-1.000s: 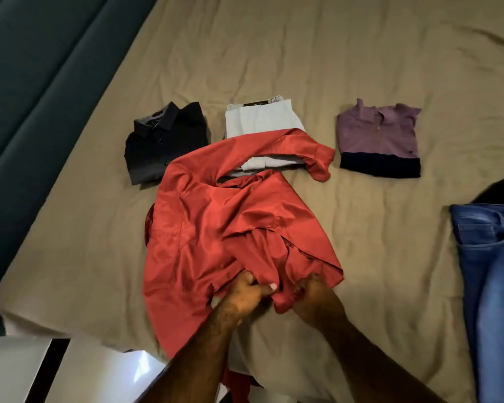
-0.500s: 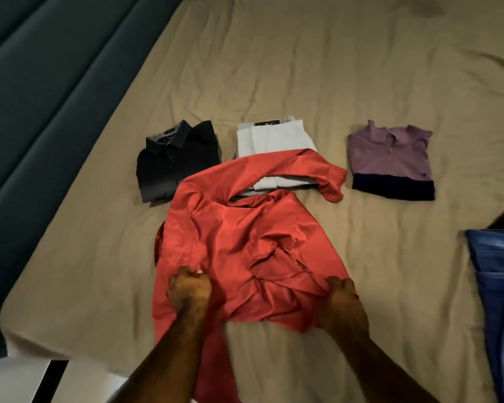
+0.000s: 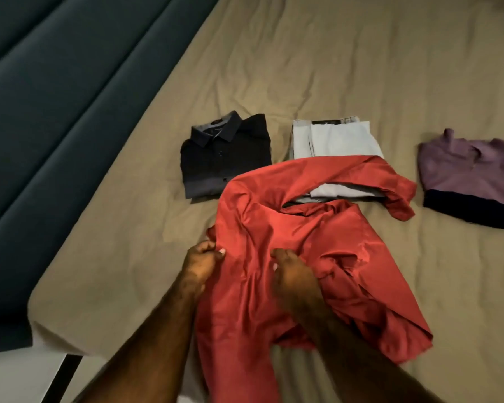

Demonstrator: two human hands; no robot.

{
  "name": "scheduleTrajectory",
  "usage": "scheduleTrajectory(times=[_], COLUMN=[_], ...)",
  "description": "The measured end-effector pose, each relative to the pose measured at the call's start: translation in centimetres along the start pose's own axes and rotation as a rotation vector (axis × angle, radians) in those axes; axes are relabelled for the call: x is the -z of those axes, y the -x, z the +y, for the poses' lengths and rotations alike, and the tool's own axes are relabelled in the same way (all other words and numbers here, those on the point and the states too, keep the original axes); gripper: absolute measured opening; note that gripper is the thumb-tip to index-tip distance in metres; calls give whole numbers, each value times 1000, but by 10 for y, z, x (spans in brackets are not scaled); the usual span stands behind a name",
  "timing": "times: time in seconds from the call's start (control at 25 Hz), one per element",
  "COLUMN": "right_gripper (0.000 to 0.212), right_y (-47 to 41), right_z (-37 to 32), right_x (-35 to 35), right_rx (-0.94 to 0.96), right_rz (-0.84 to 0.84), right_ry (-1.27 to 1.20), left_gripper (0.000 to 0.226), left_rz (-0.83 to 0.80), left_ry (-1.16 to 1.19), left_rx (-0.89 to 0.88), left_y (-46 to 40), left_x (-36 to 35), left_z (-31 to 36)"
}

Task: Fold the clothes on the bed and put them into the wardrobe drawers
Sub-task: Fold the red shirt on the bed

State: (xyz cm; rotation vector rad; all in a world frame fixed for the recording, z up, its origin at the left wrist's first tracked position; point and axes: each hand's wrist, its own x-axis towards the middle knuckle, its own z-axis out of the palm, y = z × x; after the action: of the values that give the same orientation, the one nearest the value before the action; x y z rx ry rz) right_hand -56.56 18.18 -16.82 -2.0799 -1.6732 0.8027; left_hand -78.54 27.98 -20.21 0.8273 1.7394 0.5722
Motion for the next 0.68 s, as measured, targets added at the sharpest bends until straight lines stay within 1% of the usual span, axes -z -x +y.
scheduleTrajectory(times=[0.08,0.12,0.16,0.2,0.24,0.28,0.32,0.36,0.4,0.44,0.48,0.52,0.56,0.6,0.64,0.68], right_gripper=[54,60,68,79,89,95,95,86,67,44,27,26,37,48,56,57], right_y=[-18,-29,-39,-48,-54,-62,-61,-48,-43,-31,-23,-3,10,25,32,48], right_z=[-22,-40,-49,-59,-74,-80,-89,-101,-105,-113,-117,-120,-121,-122,-122,-122], right_x=[28,59,81,110,151,174,202,243,261,290,306,340,360,385,398,426], right_rx=[14,91,188,279,317,311,298,298,288,293,271,245,243,264,291,296], right_rz=[86,100,82,31,-52,-143,-200,-250,-251,-201,-124,-7,71,120,125,106], right_ry=[-116,-145,-146,-129,-71,-5,61,120,175,229,264,270,264,242,218,129], left_gripper=[4,4,10,16,24,31,37,39,40,41,41,40,35,28,24,21], left_rz=[-164,-264,-346,-431,-510,-586,-620,-636,-599,-523,-372,-175,34,180,266,290], left_ry=[-40,-81,-126,-178,-233,-296,-366,-450,-519,-556,-565,-561,-575,-612,-694,-752], left_rx=[-259,-383,-484,-575,-667,-711,-773,-853,-903,-977,-1041,-1086,-1083,-1037,-957,-887], left_y=[25,49,62,81,107,121,140,174,188,212,223,253,266,285,293,313], left_x=[-6,-3,-5,-4,-1,1,3,7,10,10,10,10,10,10,9,6], left_z=[24,52,67,91,129,153,181,219,240,265,279,300,311,323,330,342])
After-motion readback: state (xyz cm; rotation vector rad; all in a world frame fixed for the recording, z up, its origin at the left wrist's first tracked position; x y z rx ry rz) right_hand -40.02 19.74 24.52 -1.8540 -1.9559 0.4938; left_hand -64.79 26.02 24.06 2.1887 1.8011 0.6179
